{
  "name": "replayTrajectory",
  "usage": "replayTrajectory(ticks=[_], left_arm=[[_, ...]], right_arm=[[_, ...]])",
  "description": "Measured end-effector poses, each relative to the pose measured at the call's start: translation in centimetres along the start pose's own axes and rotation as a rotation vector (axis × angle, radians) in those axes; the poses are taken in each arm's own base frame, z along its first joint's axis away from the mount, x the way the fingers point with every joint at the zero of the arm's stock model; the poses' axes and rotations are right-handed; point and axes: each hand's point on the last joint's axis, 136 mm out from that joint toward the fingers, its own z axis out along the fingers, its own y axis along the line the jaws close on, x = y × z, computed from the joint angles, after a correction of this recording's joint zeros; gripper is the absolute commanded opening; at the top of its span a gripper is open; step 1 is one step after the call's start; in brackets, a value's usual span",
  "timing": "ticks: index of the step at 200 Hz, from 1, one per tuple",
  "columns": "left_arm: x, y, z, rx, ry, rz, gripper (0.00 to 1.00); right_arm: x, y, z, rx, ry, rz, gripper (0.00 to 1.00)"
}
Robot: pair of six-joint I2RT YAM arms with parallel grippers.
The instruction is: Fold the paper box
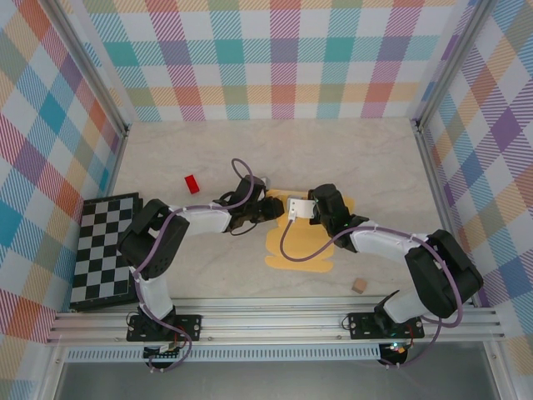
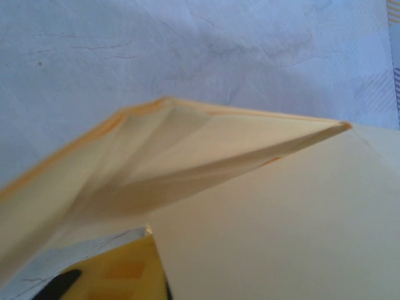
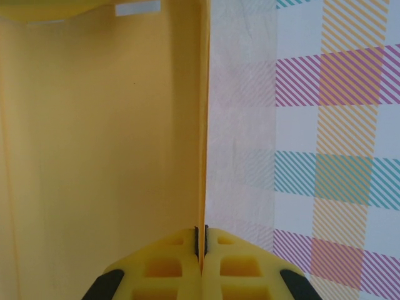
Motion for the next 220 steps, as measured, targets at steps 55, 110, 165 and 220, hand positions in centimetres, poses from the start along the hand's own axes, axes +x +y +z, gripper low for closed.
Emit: replayTrajectory(ticks=[55, 110, 165, 220], left_arm=[[0.1, -1.2, -2.2, 0.008, 0.022, 0.027, 0.42], [-3.6, -4.5, -12.3, 0.036, -0.154, 0.218, 0.39], [-9.0, 5.9, -15.6, -0.185, -0.31, 0.173, 0.35], [-5.3, 9.1, -11.4, -0.04, -0.275, 0.254, 0.34]], right_arm=[[0.1, 0.3, 0.1, -0.007, 0.002, -0.003, 0.0], [0.1, 0.6, 0.1, -0.011, 0.001, -0.004, 0.0], [0.1, 2.0, -0.2, 0.013, -0.051, -0.078, 0.0], [-1.3, 0.6, -1.8, 0.072, -0.144, -0.139, 0.0]])
